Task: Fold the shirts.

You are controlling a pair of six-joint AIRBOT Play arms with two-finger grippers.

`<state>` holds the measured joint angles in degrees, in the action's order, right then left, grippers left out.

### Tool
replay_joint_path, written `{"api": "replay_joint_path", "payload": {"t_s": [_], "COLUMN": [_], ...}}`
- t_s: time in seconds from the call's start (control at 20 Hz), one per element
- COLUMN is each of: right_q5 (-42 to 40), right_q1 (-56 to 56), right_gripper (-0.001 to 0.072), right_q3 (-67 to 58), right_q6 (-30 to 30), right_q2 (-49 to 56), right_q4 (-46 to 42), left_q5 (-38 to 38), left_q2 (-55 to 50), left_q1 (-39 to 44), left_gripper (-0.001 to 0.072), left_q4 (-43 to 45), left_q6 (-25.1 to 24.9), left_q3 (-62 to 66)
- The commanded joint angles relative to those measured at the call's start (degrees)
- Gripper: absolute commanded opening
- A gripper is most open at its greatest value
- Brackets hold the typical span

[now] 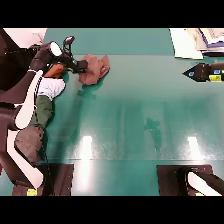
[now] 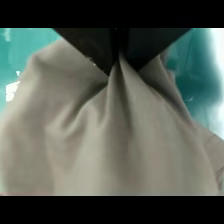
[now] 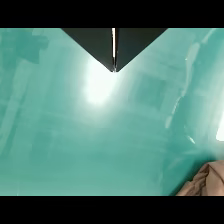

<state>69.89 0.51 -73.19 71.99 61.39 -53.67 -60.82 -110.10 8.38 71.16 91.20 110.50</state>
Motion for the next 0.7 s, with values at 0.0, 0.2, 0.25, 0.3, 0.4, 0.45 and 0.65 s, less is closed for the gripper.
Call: {"api": "replay_joint_path", "payload": {"t_s": [0.0,0.2,0.25,0.3,0.4,0.45,0.65], "right_q5": [-0.52,-0.74,-1.05,-1.11,-1.01,-0.96,-0.48], "right_q1": [-0.04,-0.04,-0.04,-0.04,-0.04,-0.04,-0.04], "right_gripper": [0.0012,0.0013,0.0012,0.0012,0.0012,0.0012,0.0013], "right_q3": [-3.93,-14.86,-17.16,-19.39,-23.45,-25.05,-28.79], "right_q6": [0.00,-0.02,-0.02,-0.02,-0.02,-0.02,0.00], "right_q2": [-0.04,-0.04,-0.04,-0.04,-0.04,-0.04,-0.07], "right_q4": [-0.48,-0.55,-0.57,-0.57,-0.52,-0.52,-0.44], "left_q5": [-5.64,-1.81,-2.99,-5.38,-11.04,-12.74,-17.31], "left_q2": [0.04,13.77,17.70,21.70,27.91,30.56,35.76], "left_q1": [-0.13,-0.15,-0.13,-0.13,0.72,1.49,7.19], "left_gripper": [0.0023,0.0022,0.0023,0.0023,0.0023,0.0023,0.0023], "left_q4": [-0.98,-12.55,-16.63,-21.38,-27.67,-28.28,-27.54], "left_q6": [-0.42,-12.04,-15.43,-18.40,-22.56,-22.84,-23.82], "left_q3": [9.25,11.98,11.98,11.98,11.76,10.60,0.55]}}
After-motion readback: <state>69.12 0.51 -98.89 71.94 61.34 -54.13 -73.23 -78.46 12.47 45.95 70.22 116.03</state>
